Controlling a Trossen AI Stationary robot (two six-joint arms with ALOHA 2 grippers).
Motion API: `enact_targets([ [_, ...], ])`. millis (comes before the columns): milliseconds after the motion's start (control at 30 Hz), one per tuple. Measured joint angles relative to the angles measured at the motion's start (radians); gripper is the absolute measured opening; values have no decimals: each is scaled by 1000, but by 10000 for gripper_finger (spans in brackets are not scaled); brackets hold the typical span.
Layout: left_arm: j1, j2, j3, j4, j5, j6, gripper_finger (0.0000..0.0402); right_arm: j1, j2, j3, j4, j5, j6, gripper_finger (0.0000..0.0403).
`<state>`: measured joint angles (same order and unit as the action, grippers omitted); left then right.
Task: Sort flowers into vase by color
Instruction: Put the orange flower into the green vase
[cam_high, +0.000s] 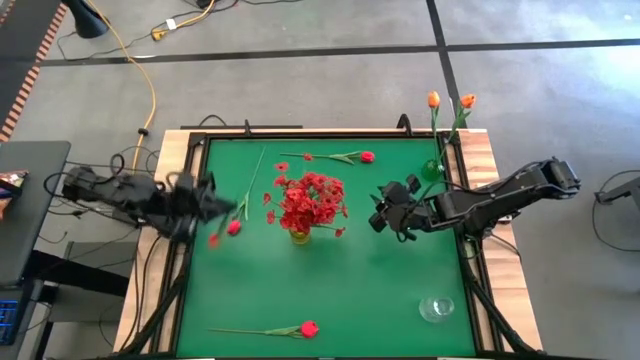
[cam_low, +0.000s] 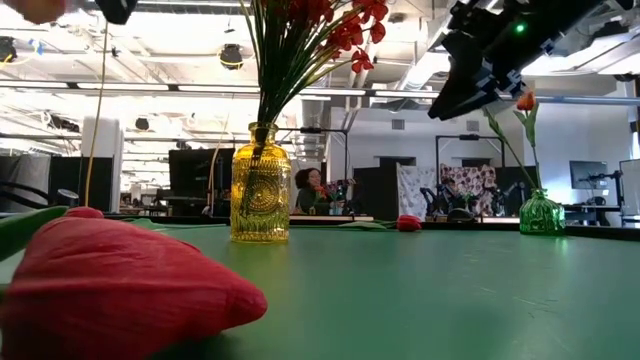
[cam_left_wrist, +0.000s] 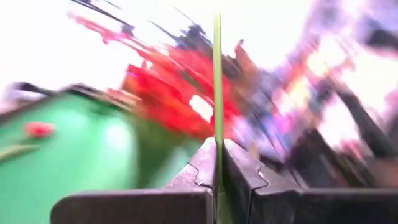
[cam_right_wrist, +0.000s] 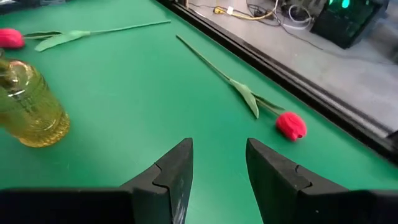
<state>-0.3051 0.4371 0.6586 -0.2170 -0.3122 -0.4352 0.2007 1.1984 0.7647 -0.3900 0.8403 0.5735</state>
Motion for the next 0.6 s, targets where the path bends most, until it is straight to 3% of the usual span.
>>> enact_targets([
  [167, 136, 2, 0, 97, -126, -117, 0, -32, 0, 0, 72, 5, -169, 176],
  [333, 328, 31, 0, 75, -178, -399, 0, -77, 0, 0, 216, 6, -412, 176],
  [467, 548, 81, 0, 1, -18, -577, 0, -119, 0, 0, 354, 6, -752, 176],
  [600, 803, 198, 0, 18, 275, -614, 0, -156, 0, 0, 479, 6, -1134, 176],
])
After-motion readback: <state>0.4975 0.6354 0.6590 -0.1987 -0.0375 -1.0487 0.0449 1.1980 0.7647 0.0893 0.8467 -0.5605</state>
